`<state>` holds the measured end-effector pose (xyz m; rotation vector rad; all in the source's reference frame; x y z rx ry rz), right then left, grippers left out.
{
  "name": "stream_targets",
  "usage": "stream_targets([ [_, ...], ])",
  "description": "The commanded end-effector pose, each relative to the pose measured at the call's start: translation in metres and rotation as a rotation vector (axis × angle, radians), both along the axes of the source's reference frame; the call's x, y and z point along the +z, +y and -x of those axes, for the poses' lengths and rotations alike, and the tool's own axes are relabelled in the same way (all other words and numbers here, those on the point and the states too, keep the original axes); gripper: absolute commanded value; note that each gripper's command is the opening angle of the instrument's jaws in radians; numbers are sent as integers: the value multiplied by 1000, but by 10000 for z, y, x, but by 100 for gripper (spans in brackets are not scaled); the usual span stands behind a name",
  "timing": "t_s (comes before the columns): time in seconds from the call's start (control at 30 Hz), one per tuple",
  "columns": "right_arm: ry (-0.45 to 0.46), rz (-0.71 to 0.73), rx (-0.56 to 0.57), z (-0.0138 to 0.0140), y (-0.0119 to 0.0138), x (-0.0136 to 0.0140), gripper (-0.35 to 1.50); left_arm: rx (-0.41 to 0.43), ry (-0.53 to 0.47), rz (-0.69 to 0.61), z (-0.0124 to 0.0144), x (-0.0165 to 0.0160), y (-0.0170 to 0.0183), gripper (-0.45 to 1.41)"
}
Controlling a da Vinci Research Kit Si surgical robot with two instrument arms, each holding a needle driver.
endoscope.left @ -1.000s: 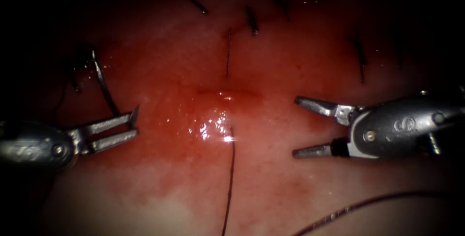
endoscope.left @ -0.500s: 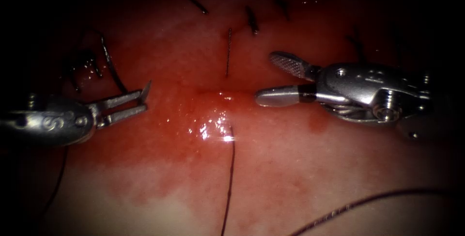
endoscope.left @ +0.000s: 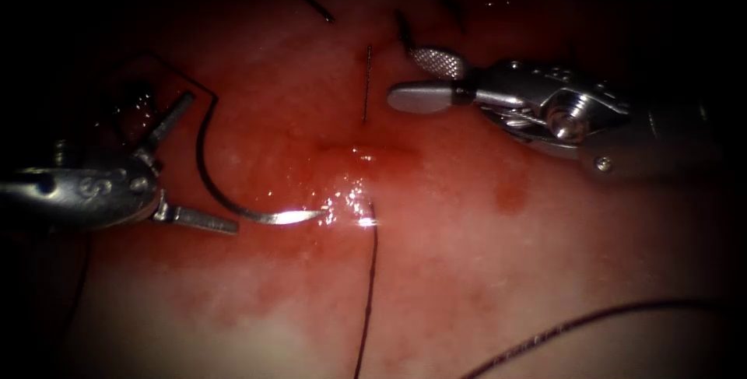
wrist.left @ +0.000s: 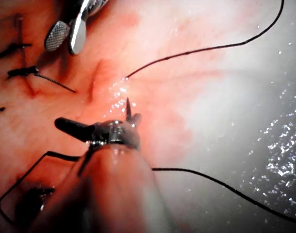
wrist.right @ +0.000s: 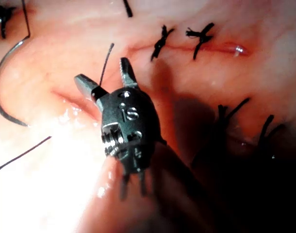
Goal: Wound Closure
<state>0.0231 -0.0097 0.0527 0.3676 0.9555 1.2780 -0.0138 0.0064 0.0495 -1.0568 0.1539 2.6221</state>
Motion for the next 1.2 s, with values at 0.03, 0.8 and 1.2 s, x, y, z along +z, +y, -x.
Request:
stream_targets([
  [0.03,1,-14,5,-9,-5,12,101,-5,-4,-2,7,2,-9,132],
  [0.8,74,-106,14,-51,-9,62,-35,7,-73,-25,54,6,-26,46],
  [1.2,137,31,36,-51,10,26,-35,43,-73,-94,88,68,-52,42],
])
